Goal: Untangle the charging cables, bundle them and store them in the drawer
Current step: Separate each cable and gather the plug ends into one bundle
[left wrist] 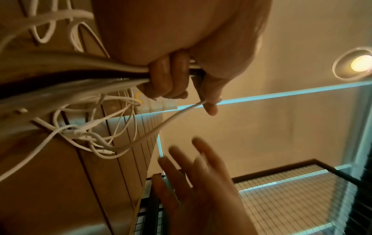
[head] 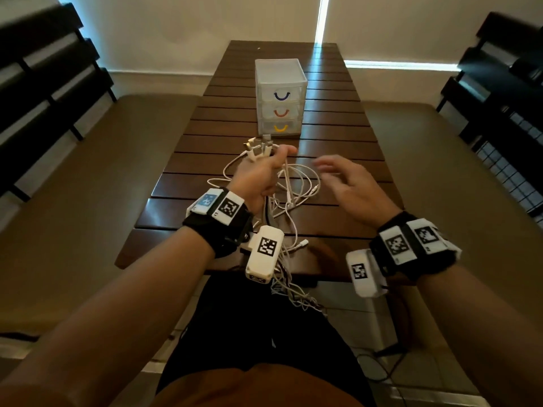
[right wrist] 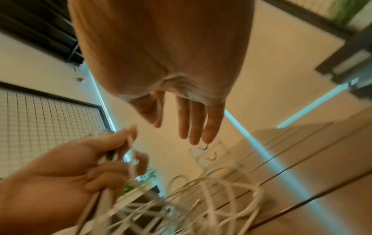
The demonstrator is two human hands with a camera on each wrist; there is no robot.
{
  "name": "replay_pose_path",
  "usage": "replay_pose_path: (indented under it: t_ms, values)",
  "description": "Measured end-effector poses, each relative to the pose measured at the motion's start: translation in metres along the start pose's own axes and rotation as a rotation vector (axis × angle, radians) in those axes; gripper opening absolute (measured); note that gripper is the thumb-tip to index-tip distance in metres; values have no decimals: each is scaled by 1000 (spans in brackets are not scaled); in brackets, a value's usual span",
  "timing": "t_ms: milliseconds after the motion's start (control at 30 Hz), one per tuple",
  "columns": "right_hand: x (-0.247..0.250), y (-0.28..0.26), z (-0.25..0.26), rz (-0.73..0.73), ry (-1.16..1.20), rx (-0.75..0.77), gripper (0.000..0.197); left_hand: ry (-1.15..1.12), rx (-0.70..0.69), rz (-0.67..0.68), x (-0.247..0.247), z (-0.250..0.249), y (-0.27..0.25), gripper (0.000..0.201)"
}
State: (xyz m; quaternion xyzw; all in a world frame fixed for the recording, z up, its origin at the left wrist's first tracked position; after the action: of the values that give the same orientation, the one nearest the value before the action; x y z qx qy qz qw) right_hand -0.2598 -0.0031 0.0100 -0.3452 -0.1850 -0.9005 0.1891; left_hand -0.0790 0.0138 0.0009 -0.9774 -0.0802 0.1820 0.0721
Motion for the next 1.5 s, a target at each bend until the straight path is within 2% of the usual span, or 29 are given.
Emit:
replay_pose_path:
  t_ms: [33, 100, 200, 267, 333, 367, 400, 467, 567, 633, 700, 767, 800, 867, 900, 967, 1067, 1167, 1267, 1300, 1367, 1433, 1500]
  values:
    - [-8, 5, 12, 12, 64, -2, 22, 14, -3, 24, -7, -1, -4, 18]
    - [-24, 12, 29, 70, 104, 26, 19, -10, 10, 44, -15, -4, -9, 17]
    - [-20, 15, 38, -15, 121, 53, 24, -89, 32, 52, -12, -6, -5, 16]
    - [-12, 11, 36, -17, 145, 67, 26, -280, 51, -19, 3, -8, 8, 17]
    - [-3, -3, 29, 63, 127, 74, 22, -496, 64, -198, 27, -14, 21, 25]
    - [2, -12, 21, 73, 107, 73, 21, -526, 53, -263, 38, -19, 26, 26]
    - [10, -19, 11, 46, 77, 61, 21, -531, 55, -281, 46, -23, 28, 26]
    - [24, -29, -18, 19, -42, -5, 23, -525, 92, -225, 51, -25, 31, 26]
    - [15, -35, -51, 284, -280, -137, 27, -359, 89, -156, 36, -21, 31, 25]
    - [4, -31, -58, 377, -401, -187, 22, -228, 67, -119, 22, -20, 28, 23]
    - [-2, -18, -43, 277, -321, -176, 26, -107, 45, -55, 12, -19, 22, 22]
    - [0, -2, -19, 63, -9, -206, 29, 21, 42, 44, 5, -18, 12, 21]
    - [0, 6, -5, 3, 129, -234, 33, 77, 41, 103, 1, -17, 7, 21]
    - [-7, 24, 17, 50, 305, -307, 52, 161, 35, 221, -8, -17, -4, 22]
    - [-10, 32, 25, 116, 312, -312, 59, 195, 36, 268, -12, -18, -9, 22]
    - [-17, 43, 36, 229, 248, -273, 59, 273, 62, 325, -15, -12, -19, 20]
    - [-18, 54, 48, 249, 334, -233, 28, 358, 116, 323, -14, 13, -31, 18]
    - [-14, 59, 50, 156, 542, -238, 19, 278, 161, 268, -8, 33, -38, 21]
    - [-14, 62, 39, 84, 451, -256, 16, 305, 165, 327, -2, 42, -40, 33]
    - [-13, 61, 36, 91, 414, -268, 18, 339, 152, 353, -2, 42, -41, 32]
    - [-9, 58, 31, 82, 330, -280, 24, 368, 137, 384, -1, 41, -42, 18]
    - [-2, 59, 23, -36, 265, -284, 24, 354, 157, 416, -2, 39, -44, 13]
    - [6, 62, 12, -188, 301, -344, 23, 357, 167, 437, -2, 37, -44, 15]
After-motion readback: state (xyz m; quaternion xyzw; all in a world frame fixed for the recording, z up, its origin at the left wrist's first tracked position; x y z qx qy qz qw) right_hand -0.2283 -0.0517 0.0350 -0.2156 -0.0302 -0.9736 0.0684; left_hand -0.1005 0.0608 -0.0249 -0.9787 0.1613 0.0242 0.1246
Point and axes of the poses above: each hand's wrist, its own y-axis towards the middle knuckle, its own x-axis out of the back of the hand, z = x × y, the point moved 3 cm from there along y, towards the middle knuckle, and after that the axes turned 8 degrees about -y, right-handed, at the moved point
